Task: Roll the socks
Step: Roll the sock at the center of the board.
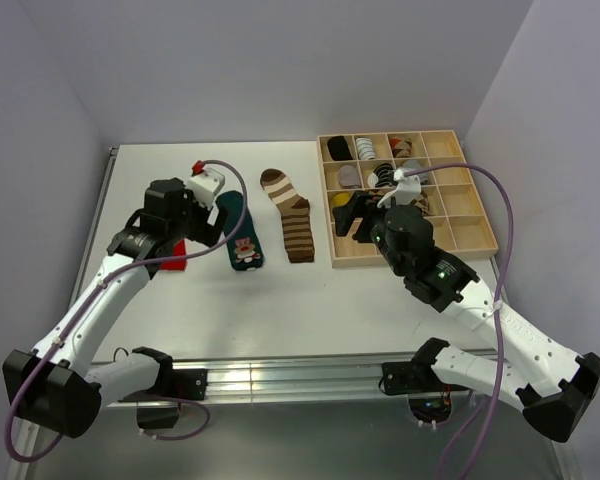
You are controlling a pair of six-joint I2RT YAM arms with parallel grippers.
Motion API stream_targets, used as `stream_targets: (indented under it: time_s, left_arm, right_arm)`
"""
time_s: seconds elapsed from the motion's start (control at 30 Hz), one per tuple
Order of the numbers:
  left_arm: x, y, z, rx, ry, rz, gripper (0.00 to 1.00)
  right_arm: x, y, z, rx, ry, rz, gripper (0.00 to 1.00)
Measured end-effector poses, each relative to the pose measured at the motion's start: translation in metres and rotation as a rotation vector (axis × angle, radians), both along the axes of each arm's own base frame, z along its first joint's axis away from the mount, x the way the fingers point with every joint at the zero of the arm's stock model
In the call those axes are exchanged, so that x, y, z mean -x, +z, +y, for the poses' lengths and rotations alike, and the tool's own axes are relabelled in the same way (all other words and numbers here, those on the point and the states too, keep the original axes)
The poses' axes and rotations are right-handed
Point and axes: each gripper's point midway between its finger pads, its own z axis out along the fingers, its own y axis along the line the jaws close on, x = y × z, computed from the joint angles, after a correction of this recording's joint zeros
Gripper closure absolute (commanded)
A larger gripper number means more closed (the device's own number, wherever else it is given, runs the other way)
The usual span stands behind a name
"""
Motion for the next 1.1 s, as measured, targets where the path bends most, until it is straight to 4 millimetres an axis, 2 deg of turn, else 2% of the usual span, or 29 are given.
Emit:
stream_targets:
  time_s: [0.27, 0.43, 0.57, 0.63, 0.9, 1.1]
  left_arm:
    - [0.012, -0.034, -0.014, -0.115, -0.084, 0.017, 0.12]
    - [0.023, -0.075, -0.035, -0.249, -0.194, 0.039, 0.25]
    - [0.034, -0.117, -0.05, -0.349, -0.298, 0.09, 0.25]
    - [0.037, -0.13, -0.054, -0.378, -0.332, 0.112, 0.26]
    - [0.023, -0.152, -0.066, -0.409, -0.374, 0.107, 0.25]
    - [0.022, -0.173, -0.068, -0.437, -0.401, 0.146, 0.25]
  right_arm:
    - [-0.001, -0.003, 0.0, 0.004, -0.004, 0.006, 0.14]
    - [-0.006, -0.018, 0.006, 0.034, 0.0, 0.044, 0.16]
    - [-0.01, -0.036, 0.01, 0.068, 0.002, 0.089, 0.16]
    - [-0.011, -0.039, 0.011, 0.071, 0.002, 0.098, 0.16]
    - [-0.011, -0.041, 0.012, 0.071, 0.003, 0.099, 0.16]
    - [-0.012, -0.049, 0.012, 0.085, 0.003, 0.115, 0.16]
